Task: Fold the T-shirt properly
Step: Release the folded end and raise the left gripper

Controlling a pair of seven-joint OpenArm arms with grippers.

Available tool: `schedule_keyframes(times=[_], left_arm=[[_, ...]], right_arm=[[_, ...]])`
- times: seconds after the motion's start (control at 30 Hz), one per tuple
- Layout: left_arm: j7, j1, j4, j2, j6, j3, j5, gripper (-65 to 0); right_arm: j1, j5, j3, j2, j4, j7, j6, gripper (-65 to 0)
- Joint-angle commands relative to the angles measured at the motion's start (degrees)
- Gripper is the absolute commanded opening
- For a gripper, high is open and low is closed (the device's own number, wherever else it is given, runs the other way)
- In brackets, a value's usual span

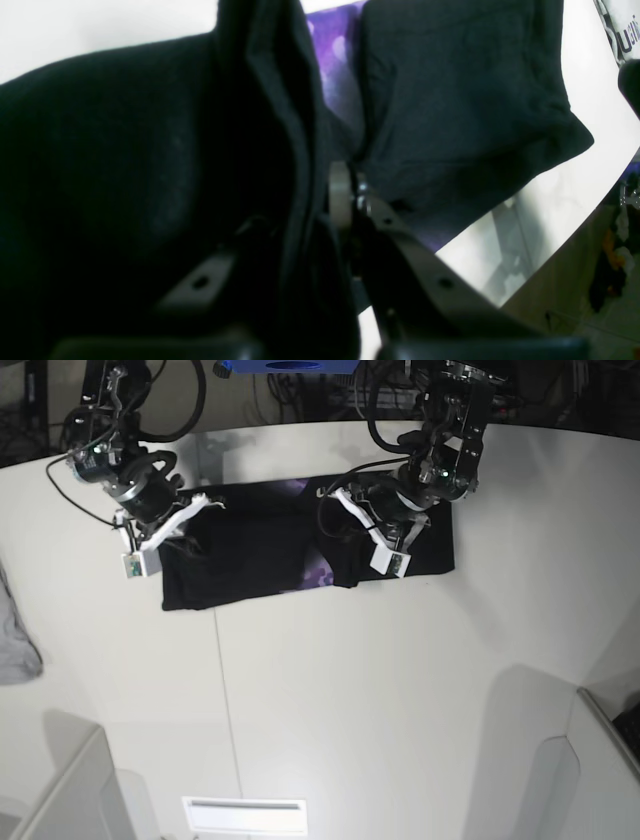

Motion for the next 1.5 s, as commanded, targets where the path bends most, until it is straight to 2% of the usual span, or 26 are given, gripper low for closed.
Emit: schedule_keyframes(times=[0.0, 0.17, 0.2, 0.33, 0.43, 0.5, 0.57, 0.67, 0.9, 0.97, 1.0, 1.07, 1.17, 1.2, 1.37, 1.47], left_arm=[[-1.03, -0.55, 0.90, 0.24, -0.34, 0.09, -0.94, -65.0], [-1.03, -0.55, 0.90, 0.24, -0.34, 0.09, -0.94, -65.0], [-1.03, -0.55, 0.90, 0.24, -0.34, 0.09, -0.94, -60.9], [-1.03, -0.55, 0.90, 0.24, -0.34, 0.09, -0.94, -36.7], [-1.03, -0.73, 0.90, 0.07, -0.34, 2.64, -0.85, -20.2], [-1.03, -1.96, 0.98, 0.07, -0.34, 5.19, -0.94, -13.2], [-1.03, -3.37, 0.90, 0.07, -0.34, 8.71, -0.94, -10.7], [-1.03, -5.92, 0.90, -0.11, -0.34, 13.19, -0.85, -11.8], [-1.03, -7.15, 2.57, -0.20, -0.34, 14.07, -0.94, -12.8], [-1.30, -6.53, 4.94, -0.64, -0.34, 13.80, -0.94, -18.8], [-1.39, -6.00, 6.52, -1.52, -0.34, 13.01, -0.94, -24.0], [-1.39, -4.07, 9.69, -2.40, -0.34, 11.17, -0.94, -36.9], [-1.12, -1.70, 12.32, -3.19, -0.34, 7.03, -0.94, -60.9], [-1.12, -0.55, 12.41, -3.54, -0.34, 5.01, -0.94, -65.0], [-1.56, 7.54, 12.32, -6.26, -1.48, -8.70, -0.94, -65.0], [-1.65, 11.40, 11.97, -6.44, -6.14, -17.93, -0.94, -65.0]], right_arm=[[0.42, 0.68, 0.25, 0.46, 0.77, 1.25, -0.11, -65.0], [0.51, 0.68, 0.25, 0.46, 0.77, 1.25, -0.11, -65.0], [0.51, 0.68, 0.25, 0.46, 0.77, 1.25, -0.11, -65.0], [1.12, 0.68, 0.25, 0.46, 0.77, 1.25, -0.11, -65.0], [1.21, 0.68, 0.25, 0.46, 0.77, 1.25, -0.11, -65.0], [1.21, 0.68, 0.25, 0.37, 0.77, 1.25, -0.11, -65.0], [1.21, 0.68, 0.25, 0.37, 0.77, 1.25, -0.11, -65.0], [1.21, 0.68, 0.25, 0.28, 0.77, 1.25, -0.11, -65.0], [1.21, 0.68, 0.25, 0.55, 0.77, 1.25, -0.11, -65.0], [1.21, 0.68, 0.25, 0.64, 0.77, 1.25, -0.11, -65.0], [1.21, 0.68, 0.25, 0.72, 0.77, 1.25, -0.11, -65.0], [1.30, 0.59, 0.25, 0.72, 0.77, 1.34, -0.11, -65.0], [1.30, 0.86, 0.25, 0.72, 0.77, 1.34, -0.11, -65.0], [1.30, 0.86, 0.25, 0.72, 0.77, 1.42, -0.11, -65.0], [1.39, 0.68, 2.97, 0.72, 0.77, 1.42, -0.02, -65.0], [2.53, 0.86, 7.19, 0.72, 0.77, 1.07, 0.15, -65.0]])
